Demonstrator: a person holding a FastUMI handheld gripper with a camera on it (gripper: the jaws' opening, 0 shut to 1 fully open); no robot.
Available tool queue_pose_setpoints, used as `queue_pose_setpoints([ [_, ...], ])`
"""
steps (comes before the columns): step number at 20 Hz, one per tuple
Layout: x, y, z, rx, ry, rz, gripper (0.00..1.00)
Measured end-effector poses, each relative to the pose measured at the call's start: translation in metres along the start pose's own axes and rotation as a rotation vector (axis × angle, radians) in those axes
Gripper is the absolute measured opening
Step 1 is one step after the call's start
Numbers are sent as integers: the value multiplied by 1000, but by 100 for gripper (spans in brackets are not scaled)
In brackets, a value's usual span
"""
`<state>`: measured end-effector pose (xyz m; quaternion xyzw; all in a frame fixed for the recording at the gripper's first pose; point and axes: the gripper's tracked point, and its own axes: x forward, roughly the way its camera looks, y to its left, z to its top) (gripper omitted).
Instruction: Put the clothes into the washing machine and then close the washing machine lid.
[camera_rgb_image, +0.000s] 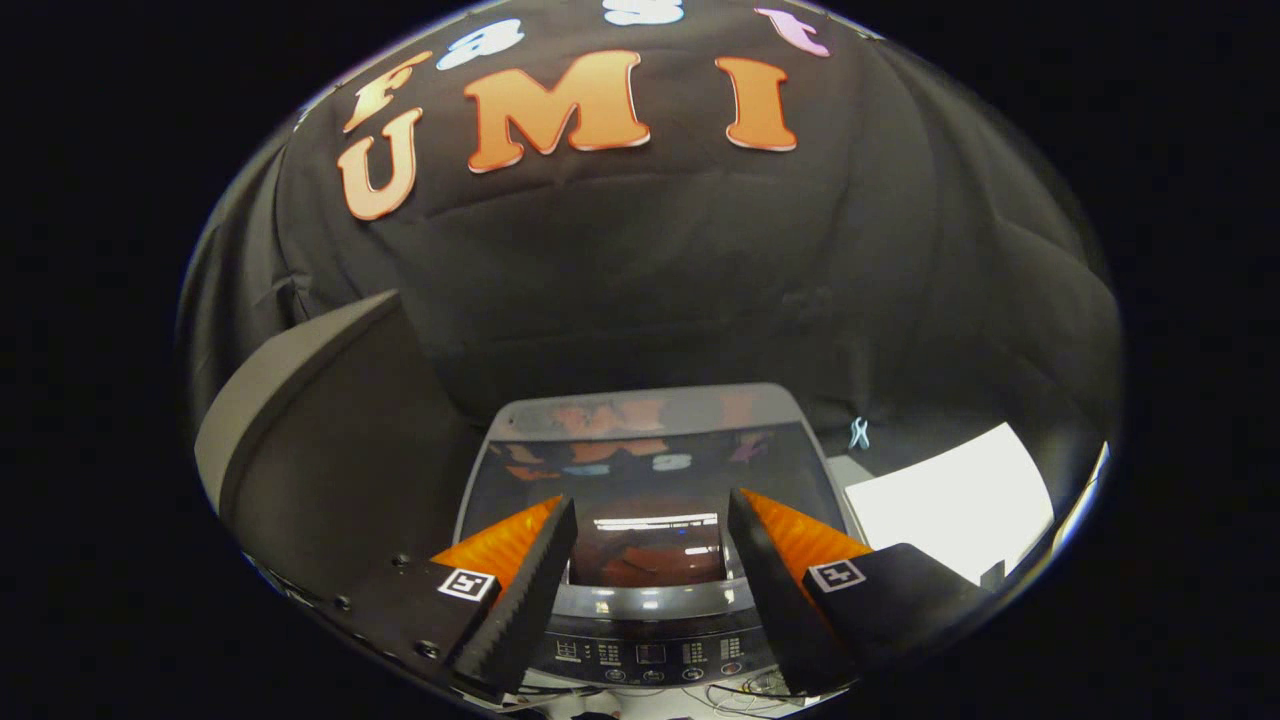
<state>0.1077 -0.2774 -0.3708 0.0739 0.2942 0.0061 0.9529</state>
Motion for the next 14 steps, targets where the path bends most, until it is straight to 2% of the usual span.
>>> queue_pose_setpoints([
  [4,-49,11,47,4,-107,31,98],
  [7,-84,15,89,-2,-204,19,98],
  [14,-151,43,141,9,-310,22,97],
])
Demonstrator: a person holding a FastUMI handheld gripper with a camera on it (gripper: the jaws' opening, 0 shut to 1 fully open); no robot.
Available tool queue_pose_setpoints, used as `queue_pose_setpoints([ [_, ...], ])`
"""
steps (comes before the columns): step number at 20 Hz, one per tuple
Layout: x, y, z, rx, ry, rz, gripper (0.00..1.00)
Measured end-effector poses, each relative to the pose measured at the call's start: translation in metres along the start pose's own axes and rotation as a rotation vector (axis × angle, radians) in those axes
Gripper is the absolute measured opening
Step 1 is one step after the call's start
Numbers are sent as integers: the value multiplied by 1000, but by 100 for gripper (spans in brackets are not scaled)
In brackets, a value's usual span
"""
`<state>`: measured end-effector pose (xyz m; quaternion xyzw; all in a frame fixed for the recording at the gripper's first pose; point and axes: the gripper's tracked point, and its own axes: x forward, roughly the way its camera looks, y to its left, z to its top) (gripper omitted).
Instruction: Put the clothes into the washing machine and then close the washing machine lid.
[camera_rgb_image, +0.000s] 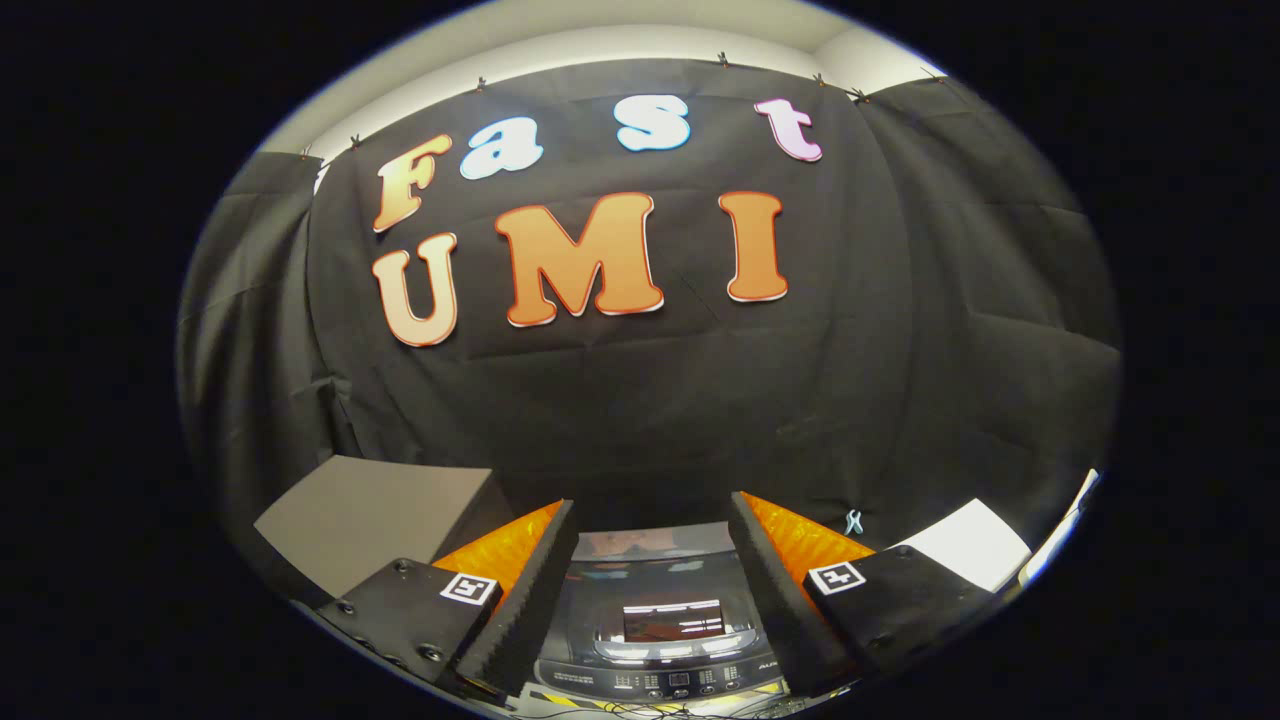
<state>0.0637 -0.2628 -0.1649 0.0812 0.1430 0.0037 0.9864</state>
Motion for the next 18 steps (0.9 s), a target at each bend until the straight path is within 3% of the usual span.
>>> queue_pose_setpoints([
  [7,-65,27,46,20,-119,19,97],
  [18,-96,37,58,87,-187,12,97],
])
